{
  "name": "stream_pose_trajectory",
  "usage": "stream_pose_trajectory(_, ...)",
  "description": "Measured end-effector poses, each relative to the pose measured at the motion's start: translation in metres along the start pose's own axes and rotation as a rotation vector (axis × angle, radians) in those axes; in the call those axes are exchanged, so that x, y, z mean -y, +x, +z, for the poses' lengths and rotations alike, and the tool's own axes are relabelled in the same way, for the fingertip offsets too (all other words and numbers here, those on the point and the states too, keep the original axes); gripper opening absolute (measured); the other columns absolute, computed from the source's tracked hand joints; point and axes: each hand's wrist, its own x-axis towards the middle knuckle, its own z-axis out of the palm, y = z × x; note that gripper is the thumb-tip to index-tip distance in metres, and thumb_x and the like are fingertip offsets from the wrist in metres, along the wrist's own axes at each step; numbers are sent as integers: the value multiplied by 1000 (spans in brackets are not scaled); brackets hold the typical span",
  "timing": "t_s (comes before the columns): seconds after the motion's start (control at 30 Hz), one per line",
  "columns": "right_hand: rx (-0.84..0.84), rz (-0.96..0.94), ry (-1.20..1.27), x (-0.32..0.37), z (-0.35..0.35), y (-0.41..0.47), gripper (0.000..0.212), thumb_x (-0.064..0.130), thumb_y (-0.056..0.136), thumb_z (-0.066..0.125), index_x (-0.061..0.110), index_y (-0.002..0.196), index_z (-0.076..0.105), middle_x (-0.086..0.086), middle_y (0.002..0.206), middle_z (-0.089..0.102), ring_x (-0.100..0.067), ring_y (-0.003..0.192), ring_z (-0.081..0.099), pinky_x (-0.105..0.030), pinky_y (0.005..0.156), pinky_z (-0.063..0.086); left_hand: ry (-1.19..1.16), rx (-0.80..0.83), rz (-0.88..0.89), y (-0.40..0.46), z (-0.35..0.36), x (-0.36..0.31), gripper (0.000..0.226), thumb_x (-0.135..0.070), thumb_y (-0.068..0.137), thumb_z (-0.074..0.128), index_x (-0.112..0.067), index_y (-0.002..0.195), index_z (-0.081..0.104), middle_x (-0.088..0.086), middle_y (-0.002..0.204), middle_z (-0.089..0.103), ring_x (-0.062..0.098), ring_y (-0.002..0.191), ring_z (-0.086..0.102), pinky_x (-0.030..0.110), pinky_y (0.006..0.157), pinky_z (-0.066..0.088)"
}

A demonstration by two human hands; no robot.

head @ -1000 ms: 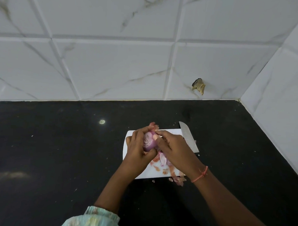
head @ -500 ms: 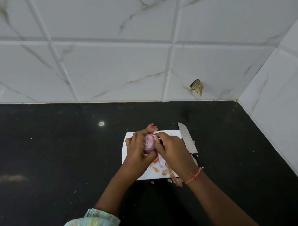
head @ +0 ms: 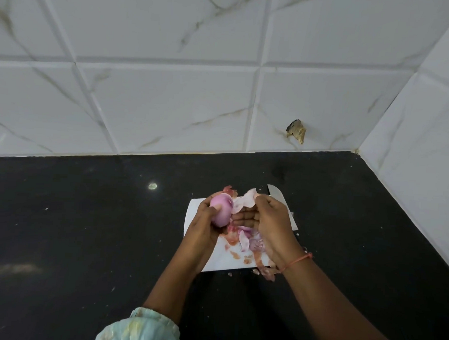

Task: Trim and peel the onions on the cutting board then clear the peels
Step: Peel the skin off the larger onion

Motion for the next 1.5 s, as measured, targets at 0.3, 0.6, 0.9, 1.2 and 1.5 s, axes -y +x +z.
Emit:
stream_pose_trajectory(0.3, 101, 210, 427, -8, 5, 0, 48, 15, 107, 32, -12, 88, 67, -26, 82, 72, -29, 72, 74, -31, 64, 61, -216, -61, -210, 0, 2, -2, 46, -28, 100, 30, 3, 118, 59, 16, 90, 65, 20, 66, 56, 27, 55, 50)
stream_pose_trajectory(0.6, -174, -184, -695, -33, -28, 19, 20, 18, 100, 45, 15, 107, 64, -5, 103, 66, -21, 95, 61, -32, 80, 49, -234, -65, -283, 3, -6, -8, 62, -49, 105, 39, 6, 128, 56, 27, 114, 68, 24, 71, 69, 27, 59, 59)
stream_pose_trajectory(0.9, 124, -592, -683, -26, 5, -15, 47, 43, 89, 67, 25, 132, 57, 12, 126, 62, 0, 115, 56, -13, 92, 47, -359, -23, -359, 0, -1, -5, 87, -62, 82, 64, 7, 134, 57, 25, 121, 67, 27, 94, 74, 34, 90, 59)
stream_pose_trajectory(1.2, 149, -593, -765, -19, 2, -19, 48, 34, 98, 54, 20, 143, 46, 6, 132, 60, -2, 113, 57, -15, 90, 51, -104, 24, -310, -7, 4, -10, 74, -58, 85, 61, 0, 131, 61, 21, 104, 73, 23, 78, 74, 28, 71, 61)
stream_pose_trajectory(1.5, 179, -603, -790, -19, 2, -19, 48, 38, 101, 46, 18, 144, 45, 1, 129, 62, -7, 110, 61, -24, 90, 54, -11, 26, -297, -10, 8, -12, 64, -55, 99, 46, 1, 125, 60, 10, 75, 72, 12, 51, 64, 21, 49, 53)
